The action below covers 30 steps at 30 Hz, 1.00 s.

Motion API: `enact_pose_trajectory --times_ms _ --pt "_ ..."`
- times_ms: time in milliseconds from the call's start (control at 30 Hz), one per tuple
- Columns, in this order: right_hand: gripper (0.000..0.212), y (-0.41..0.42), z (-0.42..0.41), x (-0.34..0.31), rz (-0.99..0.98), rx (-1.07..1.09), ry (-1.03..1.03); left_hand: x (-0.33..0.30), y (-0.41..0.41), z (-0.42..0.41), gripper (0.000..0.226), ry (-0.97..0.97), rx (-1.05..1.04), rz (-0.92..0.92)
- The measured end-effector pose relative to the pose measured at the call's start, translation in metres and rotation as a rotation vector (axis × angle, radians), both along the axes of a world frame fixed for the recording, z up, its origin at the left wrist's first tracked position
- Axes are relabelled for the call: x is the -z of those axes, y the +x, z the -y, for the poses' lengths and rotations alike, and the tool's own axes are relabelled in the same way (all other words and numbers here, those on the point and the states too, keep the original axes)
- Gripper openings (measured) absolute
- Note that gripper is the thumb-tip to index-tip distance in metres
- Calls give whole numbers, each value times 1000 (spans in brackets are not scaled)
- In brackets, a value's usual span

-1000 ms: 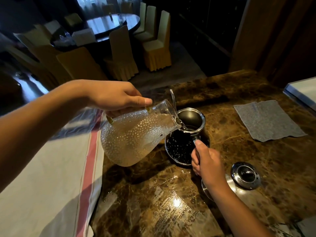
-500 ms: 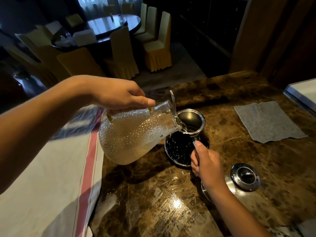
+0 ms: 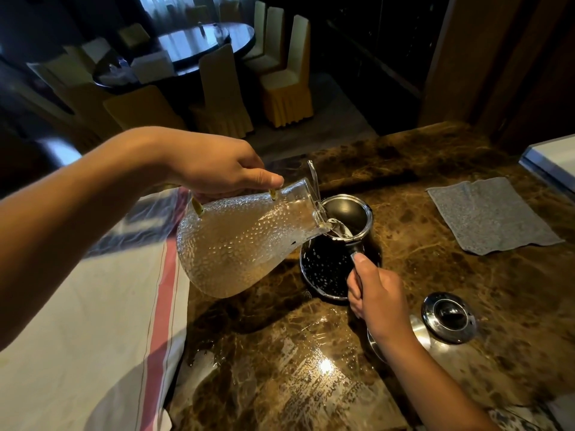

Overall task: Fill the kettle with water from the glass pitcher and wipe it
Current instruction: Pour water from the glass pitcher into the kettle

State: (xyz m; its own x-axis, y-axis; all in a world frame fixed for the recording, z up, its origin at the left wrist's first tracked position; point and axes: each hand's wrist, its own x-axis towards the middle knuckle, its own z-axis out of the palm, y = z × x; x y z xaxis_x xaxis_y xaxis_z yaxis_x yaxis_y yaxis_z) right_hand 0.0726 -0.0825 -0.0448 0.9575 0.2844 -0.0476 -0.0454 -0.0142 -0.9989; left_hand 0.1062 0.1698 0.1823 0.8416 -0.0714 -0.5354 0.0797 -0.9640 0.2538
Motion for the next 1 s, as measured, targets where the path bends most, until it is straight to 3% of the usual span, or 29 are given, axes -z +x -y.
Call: enact_pose_trajectory --times_ms 200,467,767,1000 --pt "74 0 0 0 2 -1 11 -3 -1 7 76 71 51 96" --pt "72 -1 1 0 8 7 -7 -6 -2 17 45 79 71 160" --pt "72 -1 1 -1 -1 -1 -3 -3 -1 17 86 202 113 158" --pt "72 0 0 -1 -4 -3 -9 -5 2 24 74 277 156 171"
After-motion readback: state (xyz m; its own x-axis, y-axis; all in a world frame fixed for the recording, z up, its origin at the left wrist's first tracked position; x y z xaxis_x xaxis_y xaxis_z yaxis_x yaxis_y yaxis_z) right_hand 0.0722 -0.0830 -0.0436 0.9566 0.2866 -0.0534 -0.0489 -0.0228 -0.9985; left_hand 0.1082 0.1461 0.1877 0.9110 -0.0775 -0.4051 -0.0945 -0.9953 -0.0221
